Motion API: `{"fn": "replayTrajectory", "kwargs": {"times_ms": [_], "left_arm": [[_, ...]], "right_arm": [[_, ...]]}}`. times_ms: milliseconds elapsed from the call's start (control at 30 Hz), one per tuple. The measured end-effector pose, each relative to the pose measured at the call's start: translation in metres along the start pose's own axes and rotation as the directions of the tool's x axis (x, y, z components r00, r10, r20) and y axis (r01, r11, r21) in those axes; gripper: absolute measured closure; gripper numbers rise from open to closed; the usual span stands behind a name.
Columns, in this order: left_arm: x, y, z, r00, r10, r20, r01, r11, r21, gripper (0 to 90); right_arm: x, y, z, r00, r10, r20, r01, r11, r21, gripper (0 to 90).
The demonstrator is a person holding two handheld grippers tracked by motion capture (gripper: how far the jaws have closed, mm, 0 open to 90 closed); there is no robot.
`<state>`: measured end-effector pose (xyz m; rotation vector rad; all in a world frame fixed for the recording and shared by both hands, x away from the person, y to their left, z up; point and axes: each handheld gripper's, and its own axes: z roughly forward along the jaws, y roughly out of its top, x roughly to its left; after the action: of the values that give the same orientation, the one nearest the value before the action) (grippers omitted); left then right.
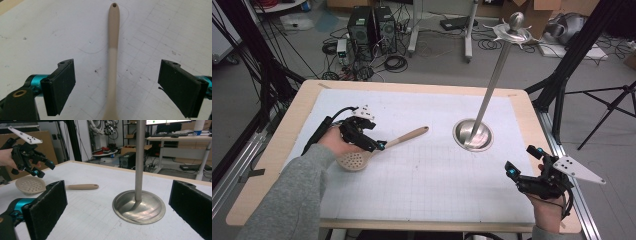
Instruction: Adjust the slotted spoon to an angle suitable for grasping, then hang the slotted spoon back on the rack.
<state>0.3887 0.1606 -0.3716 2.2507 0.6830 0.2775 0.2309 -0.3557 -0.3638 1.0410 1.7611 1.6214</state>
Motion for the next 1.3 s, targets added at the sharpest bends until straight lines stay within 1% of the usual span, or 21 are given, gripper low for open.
{"fn": "replayTrajectory", "kwargs": {"times_ms": [33, 100, 133, 233, 333, 367, 400, 467, 500, 667, 700, 767, 833, 867, 900, 933, 1000, 1100, 1167, 1267, 1300], "left_arm": [[0.000, -0.001, 0.001, 1.0000, -0.009, -0.002, 0.009, 1.0000, -0.002, 14.9], [0.001, -0.004, 0.001, 0.9999, -0.009, -0.005, 0.009, 1.0000, 0.002, 14.9], [0.002, -0.005, 0.001, 0.9998, -0.018, -0.007, 0.018, 0.9998, 0.002, 14.9], [0.002, -0.008, 0.001, 0.9996, -0.026, -0.008, 0.026, 0.9997, 0.005, 14.9], [0.003, -0.010, 0.001, 0.9997, -0.020, 0.013, 0.021, 0.9998, -0.003, 15.3], [0.003, -0.010, 0.002, 0.9997, -0.017, 0.018, 0.017, 0.9998, 0.002, 15.6], [0.003, -0.010, 0.003, 0.9995, -0.022, 0.022, 0.022, 0.9998, 0.002, 16.5], [0.003, -0.010, 0.003, 0.9996, -0.014, 0.025, 0.014, 0.9999, 0.007, 20.3], [0.002, -0.010, 0.006, 0.9994, -0.001, 0.034, 0.000, 0.9998, 0.019, 20.7], [-0.001, -0.012, 0.014, 0.9986, 0.012, 0.051, -0.015, 0.9979, 0.063, 24.2], [0.000, -0.013, 0.015, 0.9982, 0.024, 0.056, -0.028, 0.9962, 0.082, 25.3], [0.001, -0.013, 0.019, 0.9973, 0.028, 0.067, -0.036, 0.9932, 0.111, 27.3], [0.000, -0.015, 0.023, 0.9969, 0.021, 0.076, -0.031, 0.9917, 0.125, 29.8], [-0.001, -0.015, 0.025, 0.9972, 0.009, 0.074, -0.018, 0.9912, 0.131, 31.3], [0.000, -0.015, 0.026, 0.9966, 0.019, 0.080, -0.032, 0.9870, 0.158, 33.5], [0.000, -0.015, 0.027, 0.9968, 0.020, 0.078, -0.033, 0.9860, 0.164, 34.7], [0.000, -0.013, 0.030, 0.9967, 0.037, 0.072, -0.050, 0.9797, 0.194, 36.8], [-0.001, -0.011, 0.034, 0.9975, 0.036, 0.061, -0.048, 0.9780, 0.203, 41.0], [0.001, -0.009, 0.036, 0.9972, 0.044, 0.060, -0.056, 0.9731, 0.223, 43.5], [0.003, -0.009, 0.041, 0.9981, 0.036, 0.050, -0.047, 0.9694, 0.241, 47.3], [0.003, -0.010, 0.042, 0.9986, 0.035, 0.040, -0.044, 0.9669, 0.251, 49.3]], "right_arm": [[0.000, 0.000, 0.001, 1.0000, -0.003, -0.003, 0.003, 1.000, 0.004, 0.9], [0.001, 0.000, 0.003, 0.9999, -0.006, -0.009, 0.007, 1.000, 0.006, 0.8], [0.001, 0.000, 0.004, 0.9999, -0.007, -0.010, 0.007, 1.000, 0.011, 0.9], [0.002, 0.000, 0.006, 0.9998, -0.008, -0.019, 0.008, 1.000, 0.008, 0.9], [0.003, 0.000, 0.008, 0.9997, -0.011, -0.021, 0.011, 1.000, 0.012, 0.9], [0.002, 0.000, 0.009, 0.9996, -0.017, -0.024, 0.017, 1.000, 0.014, 0.9], [0.003, 0.000, 0.009, 0.9996, -0.012, -0.025, 0.013, 1.000, 0.015, 0.8], [0.003, 0.000, 0.010, 0.9996, -0.014, -0.025, 0.015, 1.000, 0.017, 0.9], [0.003, 0.000, 0.010, 0.9996, -0.011, -0.025, 0.012, 1.000, 0.020, 0.9], [0.003, 0.002, 0.009, 0.9994, -0.015, -0.030, 0.015, 1.000, 0.009, 0.9], [0.003, 0.002, 0.009, 0.9993, -0.018, -0.032, 0.018, 1.000, 0.004, 0.8], [0.002, 0.002, 0.009, 0.9994, -0.015, -0.030, 0.015, 1.000, 0.003, 0.9], [0.001, 0.002, 0.008, 0.9994, -0.012, -0.031, 0.013, 1.000, 0.006, 0.8], [0.001, 0.002, 0.008, 0.9994, -0.016, -0.031, 0.016, 1.000, 0.002, 0.9], [0.001, 0.002, 0.008, 0.9994, -0.012, -0.032, 0.012, 1.000, 0.003, 0.9], [0.001, 0.002, 0.007, 0.9995, -0.010, -0.029, 0.010, 1.000, 0.003, 0.9], [0.001, 0.002, 0.006, 0.9994, -0.015, -0.030, 0.015, 1.000, -0.002, 0.8], [0.001, 0.003, 0.004, 0.9995, -0.012, -0.029, 0.011, 1.000, -0.004, 0.9], [0.000, 0.003, 0.003, 0.9996, -0.009, -0.028, 0.009, 1.000, -0.009, 0.9], [-0.001, 0.004, 0.001, 0.9996, -0.011, -0.027, 0.010, 1.000, -0.016, 0.9], [-0.001, 0.004, 0.001, 0.9996, -0.011, -0.025, 0.010, 1.000, -0.016, 0.9]]}}
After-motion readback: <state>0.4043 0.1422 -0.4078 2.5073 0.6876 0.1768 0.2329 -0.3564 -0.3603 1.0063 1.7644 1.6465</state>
